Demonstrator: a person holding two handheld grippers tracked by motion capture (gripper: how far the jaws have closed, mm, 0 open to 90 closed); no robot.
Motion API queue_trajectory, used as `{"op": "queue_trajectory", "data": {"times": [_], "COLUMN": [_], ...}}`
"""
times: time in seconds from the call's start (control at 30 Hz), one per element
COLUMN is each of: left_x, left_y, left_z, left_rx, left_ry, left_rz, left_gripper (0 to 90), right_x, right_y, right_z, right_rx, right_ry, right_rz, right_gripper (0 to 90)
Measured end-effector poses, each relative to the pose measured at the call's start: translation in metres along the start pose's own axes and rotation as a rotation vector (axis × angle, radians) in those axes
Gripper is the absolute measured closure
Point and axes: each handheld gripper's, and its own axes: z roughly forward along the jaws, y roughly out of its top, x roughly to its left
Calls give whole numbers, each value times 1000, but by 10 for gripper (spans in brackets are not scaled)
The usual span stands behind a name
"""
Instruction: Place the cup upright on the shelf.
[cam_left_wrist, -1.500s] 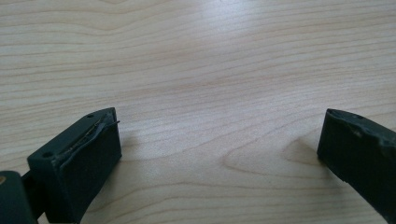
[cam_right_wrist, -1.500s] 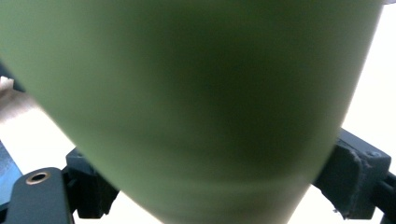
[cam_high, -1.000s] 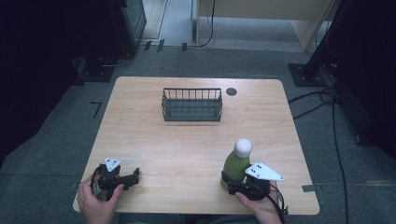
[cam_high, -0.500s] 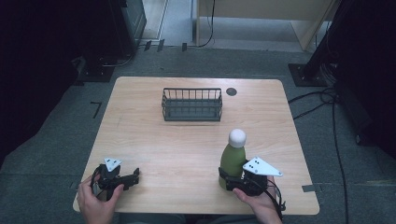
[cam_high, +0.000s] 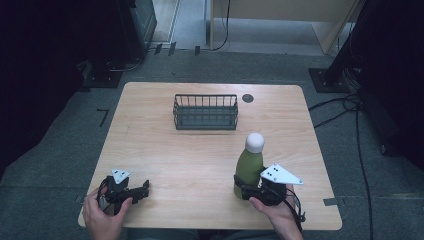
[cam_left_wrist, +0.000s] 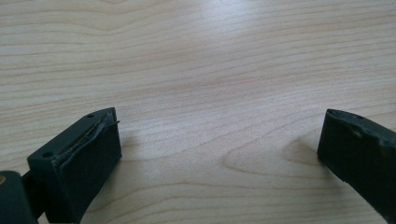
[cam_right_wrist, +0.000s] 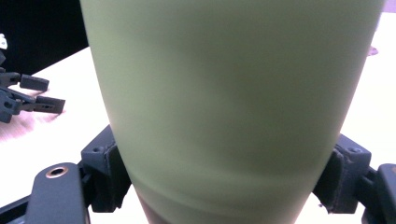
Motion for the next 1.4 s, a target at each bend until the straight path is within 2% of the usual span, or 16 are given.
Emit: {"op": "queue_trajectory", "data": {"times": [0.47,0.7,1.4], "left_x": [0,0,0], "left_y": [0,0,0], "left_z": [0,0,0], "left_rx": [0,-1,0], "left_ry": [2,2,1], "left_rz": [1,1,1], "left_gripper": [0,0,0], "right_x": [3,2,-6], "right_y": [22,33,80], "right_z": [8,12,41], "right_rx": [-25,-33,-55], "right_ry": [7,19,15], "right_rz": [-22,-19,-26], "right_gripper": [202,202,202]}}
